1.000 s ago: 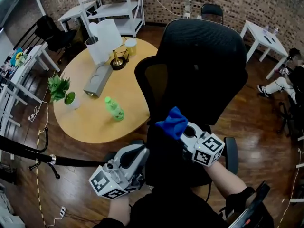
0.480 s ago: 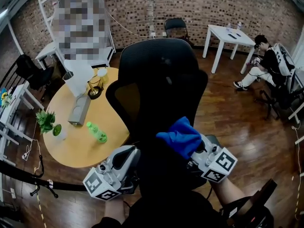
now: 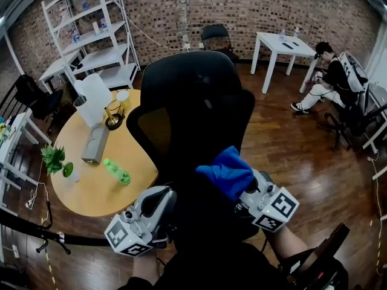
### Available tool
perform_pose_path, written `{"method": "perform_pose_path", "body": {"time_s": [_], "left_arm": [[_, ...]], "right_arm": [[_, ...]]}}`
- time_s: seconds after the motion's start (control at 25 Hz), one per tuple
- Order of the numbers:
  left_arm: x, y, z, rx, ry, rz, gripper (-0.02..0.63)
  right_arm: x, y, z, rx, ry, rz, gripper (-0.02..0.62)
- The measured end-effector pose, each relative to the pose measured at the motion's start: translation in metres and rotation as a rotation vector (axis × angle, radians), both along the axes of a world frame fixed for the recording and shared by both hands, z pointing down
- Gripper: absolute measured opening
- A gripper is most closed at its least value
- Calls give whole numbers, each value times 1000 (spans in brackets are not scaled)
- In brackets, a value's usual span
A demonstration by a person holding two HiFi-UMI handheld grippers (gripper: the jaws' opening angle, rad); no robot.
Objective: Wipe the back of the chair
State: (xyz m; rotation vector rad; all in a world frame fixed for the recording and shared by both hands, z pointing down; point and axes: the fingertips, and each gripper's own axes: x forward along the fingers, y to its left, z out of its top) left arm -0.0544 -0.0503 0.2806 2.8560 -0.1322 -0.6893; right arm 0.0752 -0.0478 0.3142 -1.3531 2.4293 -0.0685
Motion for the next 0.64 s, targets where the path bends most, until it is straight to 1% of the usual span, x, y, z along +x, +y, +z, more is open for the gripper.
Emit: {"method": "perform_pose_path", "body": {"time_s": [0.24,0.4,0.64], "left_arm": [[-3,5,-9,-1,32,6,-4],[-2,8,-9,15,31,3,-3],[-3,10,-4,9,18,2,-3]], "right_arm": [[1,3,-9,7,-21,-7,54],[0,7,-10,12,-18,-10,54],[3,6,-17,22,-33,-6,54]]}}
